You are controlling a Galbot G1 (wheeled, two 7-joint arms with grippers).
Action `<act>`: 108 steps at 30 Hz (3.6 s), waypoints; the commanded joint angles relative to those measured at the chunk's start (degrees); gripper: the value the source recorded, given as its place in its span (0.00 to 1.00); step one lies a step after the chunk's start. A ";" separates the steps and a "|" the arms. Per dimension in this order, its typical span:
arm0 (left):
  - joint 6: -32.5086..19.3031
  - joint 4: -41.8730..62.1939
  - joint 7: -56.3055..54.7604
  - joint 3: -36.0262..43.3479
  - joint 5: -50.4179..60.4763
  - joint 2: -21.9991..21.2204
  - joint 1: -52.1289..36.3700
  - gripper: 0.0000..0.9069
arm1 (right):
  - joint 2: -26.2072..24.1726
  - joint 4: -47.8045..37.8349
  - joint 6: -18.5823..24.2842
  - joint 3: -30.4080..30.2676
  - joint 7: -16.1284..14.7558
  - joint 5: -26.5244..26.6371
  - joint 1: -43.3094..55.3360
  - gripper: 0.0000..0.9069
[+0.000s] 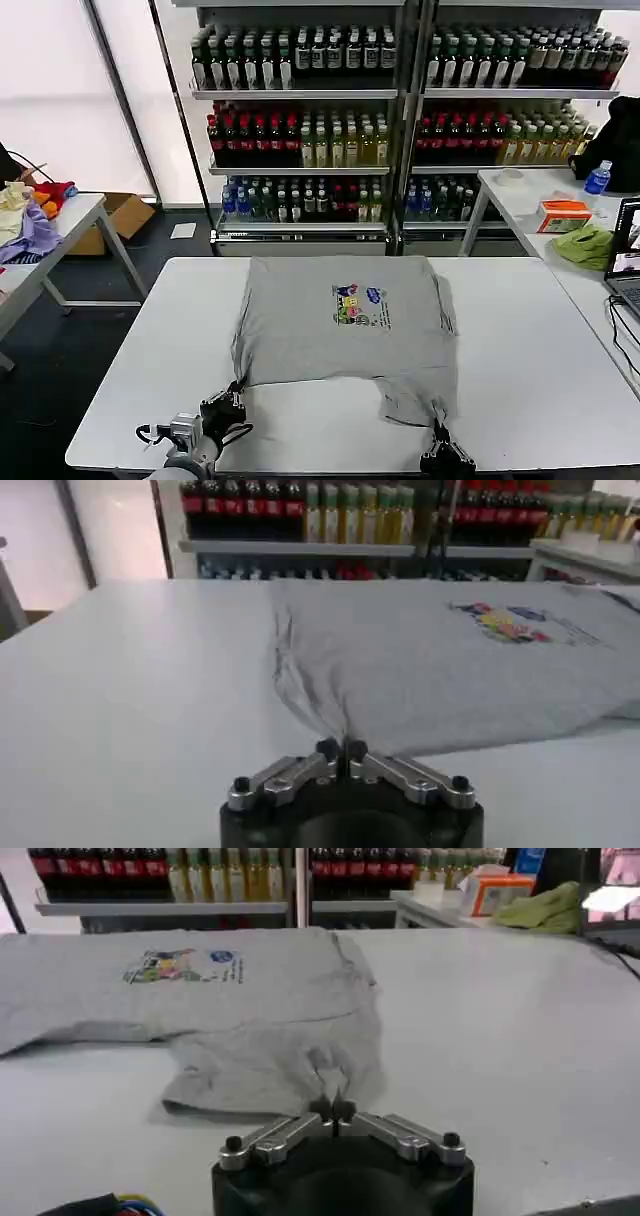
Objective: Fold and organize the clothes.
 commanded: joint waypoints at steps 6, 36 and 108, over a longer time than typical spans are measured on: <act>-6.58 -2.27 -0.22 -0.84 -0.61 -1.32 -2.87 0.00 | 0.40 4.92 1.95 2.51 -3.41 -1.16 3.09 0.00; -6.88 12.25 -1.65 0.91 -5.79 0.63 -23.71 0.00 | -3.44 -13.45 -3.47 4.39 -7.17 4.25 35.60 0.00; -0.20 18.83 -2.53 2.25 -0.71 1.16 -24.97 1.00 | -5.61 -19.45 -12.24 8.15 -0.15 14.34 33.76 1.00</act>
